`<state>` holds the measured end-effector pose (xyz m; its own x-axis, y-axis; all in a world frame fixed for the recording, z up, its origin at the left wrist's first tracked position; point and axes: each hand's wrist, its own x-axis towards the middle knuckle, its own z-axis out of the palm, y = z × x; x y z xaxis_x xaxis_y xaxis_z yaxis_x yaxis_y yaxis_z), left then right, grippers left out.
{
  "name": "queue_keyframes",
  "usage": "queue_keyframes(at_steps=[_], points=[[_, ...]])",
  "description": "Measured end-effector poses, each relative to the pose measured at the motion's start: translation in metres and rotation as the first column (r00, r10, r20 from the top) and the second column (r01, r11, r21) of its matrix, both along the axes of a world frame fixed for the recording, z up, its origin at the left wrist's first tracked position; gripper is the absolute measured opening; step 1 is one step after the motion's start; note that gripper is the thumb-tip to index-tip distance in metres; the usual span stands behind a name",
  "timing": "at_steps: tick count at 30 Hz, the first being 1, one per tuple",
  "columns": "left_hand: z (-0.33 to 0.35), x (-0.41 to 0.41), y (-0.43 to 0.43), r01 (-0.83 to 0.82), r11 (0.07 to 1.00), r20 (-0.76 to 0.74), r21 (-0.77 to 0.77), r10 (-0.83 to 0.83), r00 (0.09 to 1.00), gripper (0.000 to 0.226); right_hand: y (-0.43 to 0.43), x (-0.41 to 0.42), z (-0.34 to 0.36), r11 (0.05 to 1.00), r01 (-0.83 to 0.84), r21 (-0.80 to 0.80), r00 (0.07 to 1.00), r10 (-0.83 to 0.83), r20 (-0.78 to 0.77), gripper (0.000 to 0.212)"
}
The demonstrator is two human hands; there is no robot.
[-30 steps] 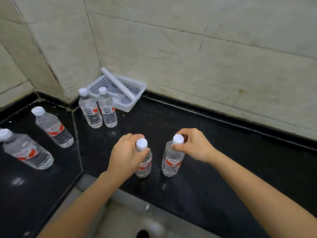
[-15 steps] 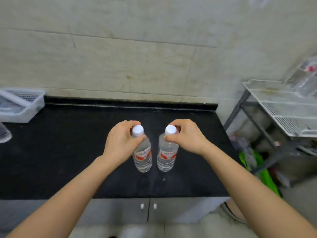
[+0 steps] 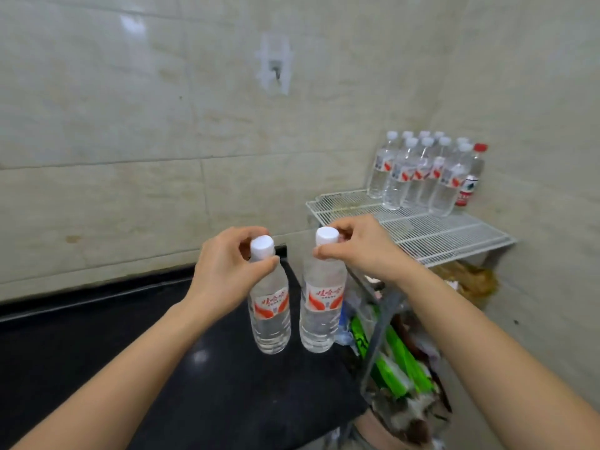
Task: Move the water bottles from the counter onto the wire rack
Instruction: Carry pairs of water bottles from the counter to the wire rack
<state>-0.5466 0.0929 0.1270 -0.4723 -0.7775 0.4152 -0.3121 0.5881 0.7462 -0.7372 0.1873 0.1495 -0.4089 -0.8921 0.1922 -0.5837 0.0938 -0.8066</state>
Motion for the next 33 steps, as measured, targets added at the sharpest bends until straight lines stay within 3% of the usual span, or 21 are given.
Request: queue_keyframes(at_steps=[7, 11, 18, 19, 22, 24, 26, 33], points=[[0.052, -0.119, -0.011, 0.100, 0.995, -0.194, -0.028, -0.103, 0.975, 0.035, 0.003, -0.113, 0.061, 0.995, 0.006, -0.099, 0.996, -0.015, -0.087, 0.029], [0.073, -0.192, -0.025, 0.158, 0.985, -0.191, -0.063, -0.168, 0.967, 0.034, -0.005, -0.179, 0.081, 0.995, 0.010, -0.102, 0.986, -0.026, -0.162, 0.037], [0.082, -0.312, -0.038, 0.201, 0.978, -0.161, -0.059, -0.208, 0.965, 0.061, -0.019, -0.287, 0.099, 0.997, 0.067, -0.044, 0.943, -0.078, -0.325, 0.030], [0.083, -0.327, -0.039, 0.208, 0.977, -0.151, -0.055, -0.214, 0.965, 0.058, -0.021, -0.302, 0.100, 0.997, 0.073, -0.031, 0.938, -0.079, -0.337, 0.029], [0.083, -0.373, -0.041, 0.235, 0.971, -0.131, -0.048, -0.240, 0.962, 0.022, -0.029, -0.345, 0.102, 0.996, 0.082, 0.035, 0.915, -0.061, -0.399, 0.027], [0.081, -0.402, -0.046, 0.239, 0.970, -0.086, -0.050, -0.243, 0.966, 0.023, -0.035, -0.372, 0.102, 0.991, 0.086, 0.099, 0.886, -0.030, -0.463, 0.028], [0.076, -0.430, -0.052, 0.246, 0.969, -0.046, -0.041, -0.247, 0.968, 0.008, -0.040, -0.398, 0.101, 0.985, 0.083, 0.150, 0.866, 0.003, -0.499, 0.030], [0.057, -0.503, -0.063, 0.217, 0.976, -0.009, -0.038, -0.217, 0.976, 0.014, -0.058, -0.468, 0.089, 0.962, 0.067, 0.264, 0.816, 0.099, -0.569, 0.031]])
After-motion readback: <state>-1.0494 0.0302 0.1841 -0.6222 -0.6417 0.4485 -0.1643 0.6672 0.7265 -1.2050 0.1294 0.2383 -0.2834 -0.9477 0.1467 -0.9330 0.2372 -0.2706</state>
